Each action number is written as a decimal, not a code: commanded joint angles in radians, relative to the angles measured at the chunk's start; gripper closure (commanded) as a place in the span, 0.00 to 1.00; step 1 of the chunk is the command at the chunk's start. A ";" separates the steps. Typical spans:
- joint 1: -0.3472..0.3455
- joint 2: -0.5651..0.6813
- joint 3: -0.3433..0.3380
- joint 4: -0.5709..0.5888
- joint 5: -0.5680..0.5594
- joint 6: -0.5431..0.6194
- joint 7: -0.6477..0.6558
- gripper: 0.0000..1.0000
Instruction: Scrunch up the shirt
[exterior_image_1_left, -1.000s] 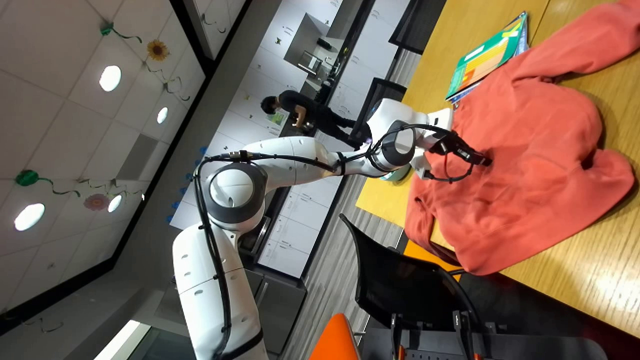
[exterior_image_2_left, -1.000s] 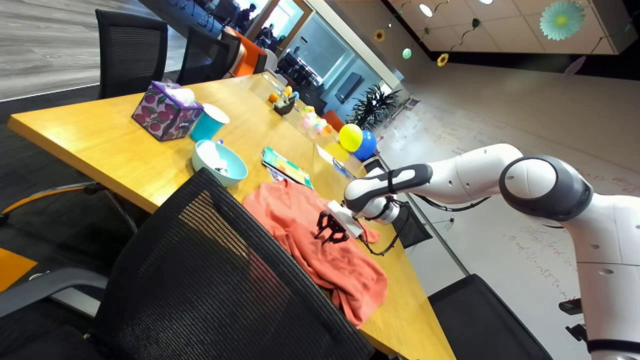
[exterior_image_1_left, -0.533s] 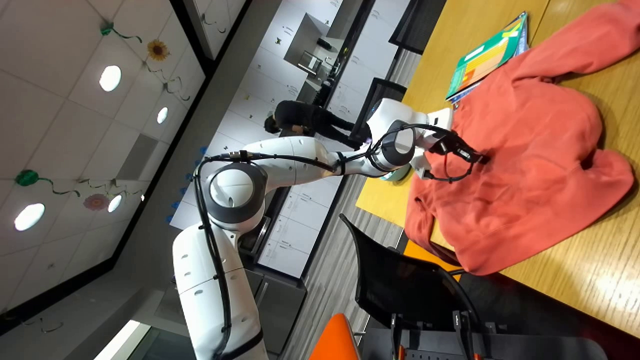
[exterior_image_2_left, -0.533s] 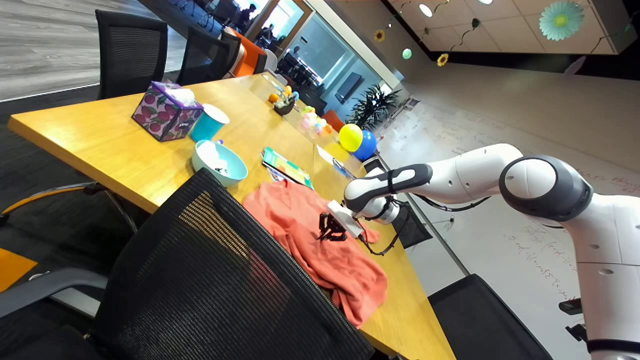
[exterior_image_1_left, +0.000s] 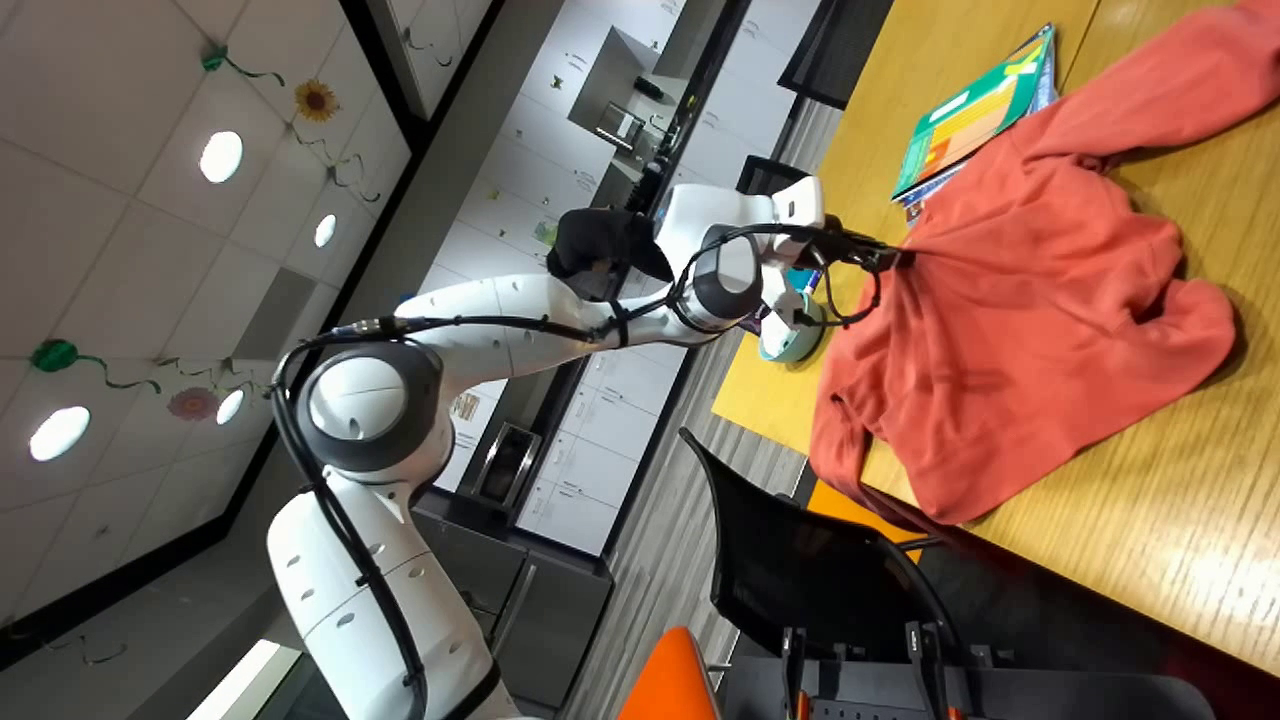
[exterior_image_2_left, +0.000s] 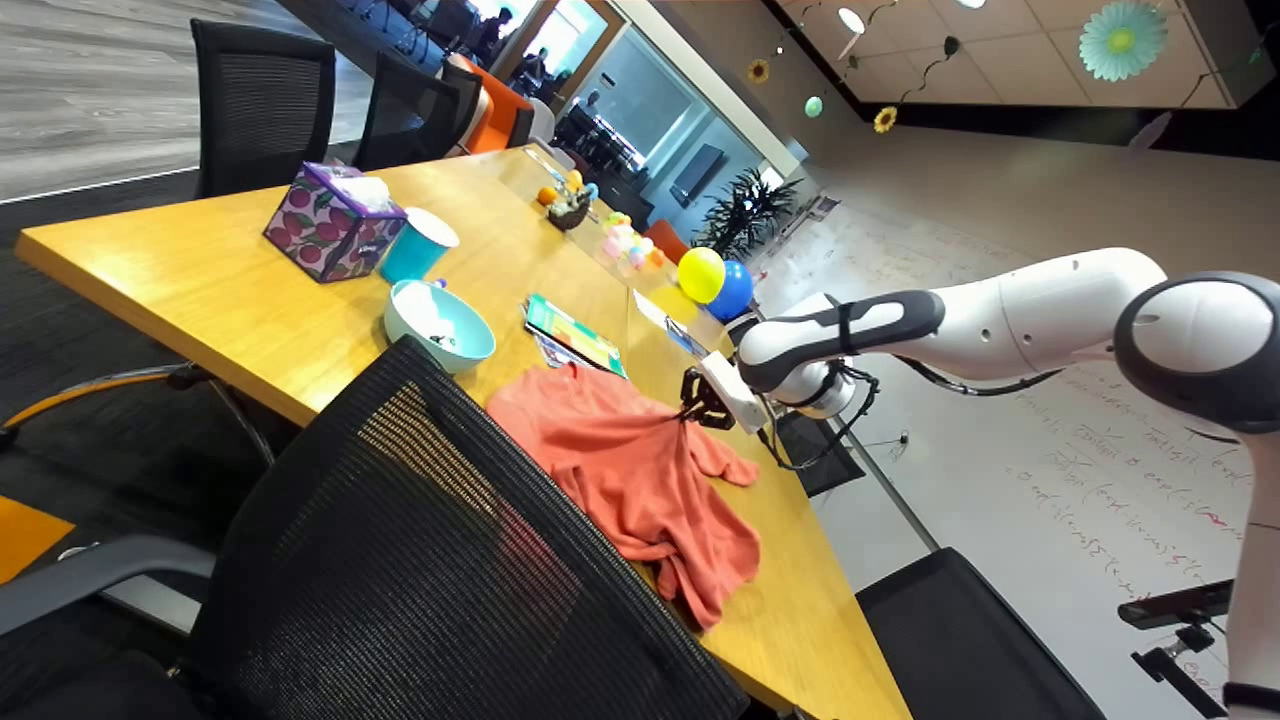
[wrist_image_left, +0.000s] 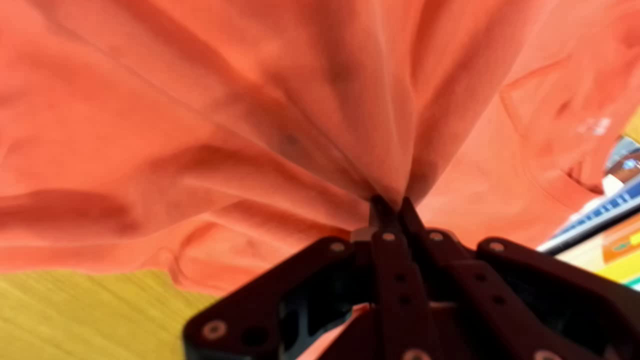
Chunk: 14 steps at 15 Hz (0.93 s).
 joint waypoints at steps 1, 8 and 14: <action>0.100 -0.200 -0.108 -0.147 -0.073 0.074 0.067 0.99; 0.415 -0.440 -0.467 -0.215 -0.381 0.147 0.342 0.99; 0.567 -0.607 -0.597 -0.203 -0.653 0.028 0.560 0.99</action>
